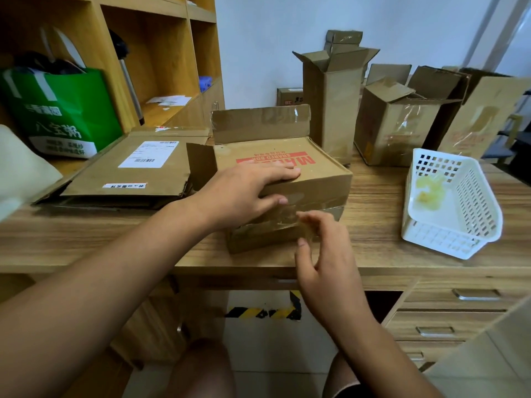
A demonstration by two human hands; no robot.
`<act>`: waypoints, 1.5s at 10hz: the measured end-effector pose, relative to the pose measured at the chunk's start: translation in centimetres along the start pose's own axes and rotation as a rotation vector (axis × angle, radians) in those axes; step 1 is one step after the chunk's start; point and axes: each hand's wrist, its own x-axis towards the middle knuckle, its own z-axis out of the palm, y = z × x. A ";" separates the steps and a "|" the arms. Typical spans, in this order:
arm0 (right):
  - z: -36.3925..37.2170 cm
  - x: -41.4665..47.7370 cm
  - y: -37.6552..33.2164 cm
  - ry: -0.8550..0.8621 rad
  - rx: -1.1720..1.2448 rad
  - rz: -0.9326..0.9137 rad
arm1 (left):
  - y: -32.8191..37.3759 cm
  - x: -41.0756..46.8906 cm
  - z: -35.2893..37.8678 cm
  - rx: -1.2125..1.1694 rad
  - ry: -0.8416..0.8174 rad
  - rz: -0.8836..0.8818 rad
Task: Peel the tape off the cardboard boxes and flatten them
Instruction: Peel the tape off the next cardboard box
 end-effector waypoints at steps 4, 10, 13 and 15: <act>-2.3 0.6 3.9 0.198 -0.328 -0.080 | 0.2 -0.1 -0.2 -0.021 -0.010 -0.023; 4.9 1.5 -1.1 0.202 0.247 0.076 | 0.1 0.0 -1.3 -0.165 -0.107 -0.024; 6.0 2.5 -0.5 0.376 0.276 0.081 | -0.8 -0.3 -1.6 -0.203 -0.096 0.018; 5.4 2.0 0.6 0.433 0.294 0.051 | -1.7 -0.9 -1.8 -0.140 -0.182 0.009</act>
